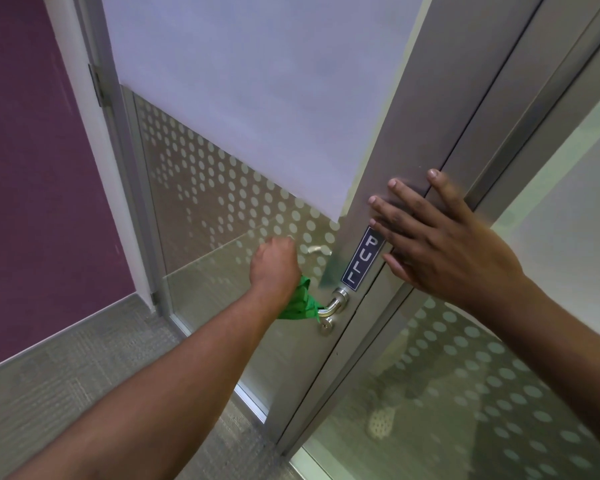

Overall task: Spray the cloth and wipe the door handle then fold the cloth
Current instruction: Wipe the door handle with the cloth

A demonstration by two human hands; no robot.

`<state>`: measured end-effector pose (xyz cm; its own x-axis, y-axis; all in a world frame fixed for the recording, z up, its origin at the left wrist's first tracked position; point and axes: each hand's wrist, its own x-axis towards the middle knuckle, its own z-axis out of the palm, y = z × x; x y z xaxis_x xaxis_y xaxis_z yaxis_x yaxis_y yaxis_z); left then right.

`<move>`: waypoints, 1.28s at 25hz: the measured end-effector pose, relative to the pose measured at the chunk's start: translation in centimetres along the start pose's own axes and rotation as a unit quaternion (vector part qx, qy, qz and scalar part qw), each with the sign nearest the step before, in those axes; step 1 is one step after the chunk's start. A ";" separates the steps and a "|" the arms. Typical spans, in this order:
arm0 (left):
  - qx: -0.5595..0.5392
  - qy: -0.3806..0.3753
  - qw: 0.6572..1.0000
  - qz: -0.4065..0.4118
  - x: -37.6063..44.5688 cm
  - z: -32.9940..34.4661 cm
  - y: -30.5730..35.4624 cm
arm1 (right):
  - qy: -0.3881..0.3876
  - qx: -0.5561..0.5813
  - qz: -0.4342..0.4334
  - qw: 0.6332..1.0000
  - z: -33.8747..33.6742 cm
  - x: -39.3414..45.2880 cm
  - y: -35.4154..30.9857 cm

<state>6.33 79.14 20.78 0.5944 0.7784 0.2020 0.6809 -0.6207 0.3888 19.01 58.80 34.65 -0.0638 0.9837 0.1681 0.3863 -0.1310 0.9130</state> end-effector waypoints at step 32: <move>-0.643 -0.102 0.672 -0.353 -0.1 3.7 -4.3 | 0.004 0.018 0.002 1.000 0.2 -0.3 0.0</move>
<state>4.93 81.42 15.80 0.4532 0.7265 -0.5166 -0.0310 0.5920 0.8053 19.18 58.56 34.54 -0.0690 0.9821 0.1755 0.4194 -0.1310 0.8983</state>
